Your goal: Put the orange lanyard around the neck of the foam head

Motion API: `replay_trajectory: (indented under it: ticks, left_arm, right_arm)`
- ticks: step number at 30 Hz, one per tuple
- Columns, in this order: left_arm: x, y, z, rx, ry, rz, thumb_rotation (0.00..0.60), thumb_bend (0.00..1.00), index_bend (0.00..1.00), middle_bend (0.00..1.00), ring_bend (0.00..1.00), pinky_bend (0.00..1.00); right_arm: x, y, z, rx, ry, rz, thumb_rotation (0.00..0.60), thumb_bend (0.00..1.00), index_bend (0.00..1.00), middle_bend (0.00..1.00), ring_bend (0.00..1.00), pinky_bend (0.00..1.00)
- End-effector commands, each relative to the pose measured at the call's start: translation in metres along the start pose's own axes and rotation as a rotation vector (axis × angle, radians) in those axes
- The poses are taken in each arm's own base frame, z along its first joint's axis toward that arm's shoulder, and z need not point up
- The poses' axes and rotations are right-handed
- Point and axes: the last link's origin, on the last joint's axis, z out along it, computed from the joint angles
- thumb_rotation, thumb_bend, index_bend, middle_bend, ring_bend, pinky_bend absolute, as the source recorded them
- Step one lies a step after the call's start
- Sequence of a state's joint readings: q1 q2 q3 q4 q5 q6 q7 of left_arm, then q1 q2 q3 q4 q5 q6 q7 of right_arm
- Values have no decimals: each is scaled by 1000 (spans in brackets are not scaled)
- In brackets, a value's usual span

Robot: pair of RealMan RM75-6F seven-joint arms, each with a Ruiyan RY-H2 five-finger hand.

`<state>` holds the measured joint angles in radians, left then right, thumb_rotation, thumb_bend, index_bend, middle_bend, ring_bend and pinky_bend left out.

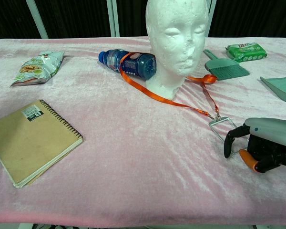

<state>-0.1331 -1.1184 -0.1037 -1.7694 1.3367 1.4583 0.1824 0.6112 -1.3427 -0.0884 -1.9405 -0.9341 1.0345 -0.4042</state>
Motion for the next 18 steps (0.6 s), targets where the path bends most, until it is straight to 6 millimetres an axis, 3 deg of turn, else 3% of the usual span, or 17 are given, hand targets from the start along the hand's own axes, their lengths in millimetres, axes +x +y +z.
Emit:
replay_trajectory:
  ticks: [1,8,11,18]
  left_arm:
    - [0,0,-1,-15,-6,2,600,132,100,67,0,0]
    - [-8,-2,-11,-52,-98,47,600,132,99,67,0,0]
    - [-11,-3,-14,-53,-112,59,600,132,99,67,0,0]
    - [-17,-5,-24,-46,-114,23,600,132,99,66,0,0]
  right_arm:
    - [17,10,-14,-26,52,-48,600,331,203,790,835,831]
    - [51,56,-67,-231,207,-33,600,280,152,333,502,531]
    - [54,76,-92,-280,257,-10,600,258,150,220,380,392]
    - [45,113,-130,-267,440,-38,600,239,149,122,251,258]
